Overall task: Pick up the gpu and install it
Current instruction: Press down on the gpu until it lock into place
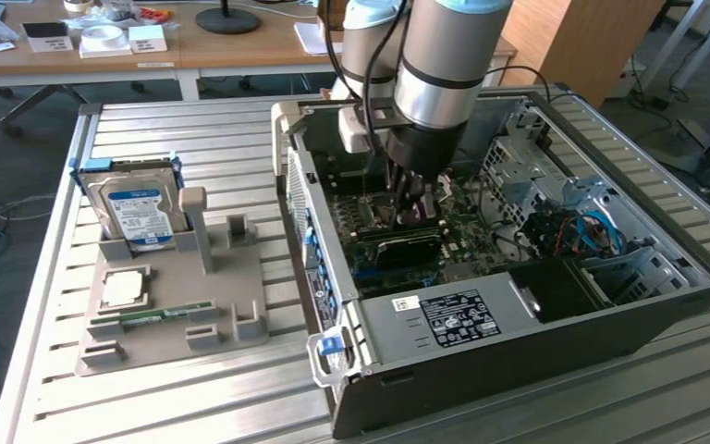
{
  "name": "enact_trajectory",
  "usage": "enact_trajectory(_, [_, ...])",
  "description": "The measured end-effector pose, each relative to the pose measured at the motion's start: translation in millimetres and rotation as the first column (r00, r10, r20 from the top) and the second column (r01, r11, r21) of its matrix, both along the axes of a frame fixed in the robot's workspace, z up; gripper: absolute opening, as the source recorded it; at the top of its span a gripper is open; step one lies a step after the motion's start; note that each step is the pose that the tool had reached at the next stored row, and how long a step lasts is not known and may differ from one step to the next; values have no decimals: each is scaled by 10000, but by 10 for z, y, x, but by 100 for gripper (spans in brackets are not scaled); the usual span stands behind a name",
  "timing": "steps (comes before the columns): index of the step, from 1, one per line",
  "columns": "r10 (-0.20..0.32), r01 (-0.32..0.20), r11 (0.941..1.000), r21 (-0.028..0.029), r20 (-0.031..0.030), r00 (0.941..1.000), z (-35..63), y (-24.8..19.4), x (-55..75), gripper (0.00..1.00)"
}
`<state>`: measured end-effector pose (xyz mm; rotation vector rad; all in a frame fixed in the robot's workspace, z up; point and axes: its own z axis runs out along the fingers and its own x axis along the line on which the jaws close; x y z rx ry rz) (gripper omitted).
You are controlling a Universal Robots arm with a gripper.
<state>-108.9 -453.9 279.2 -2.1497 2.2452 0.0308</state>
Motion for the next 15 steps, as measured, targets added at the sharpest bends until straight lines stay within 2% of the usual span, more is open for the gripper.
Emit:
enact_trajectory(9, [2, -2, 10000, -1, 0, 10000, -27, -1, 1, 11])
enact_trajectory(15, [1, -1, 10000, 1, 1, 10000, -80, -1, 1, 11])
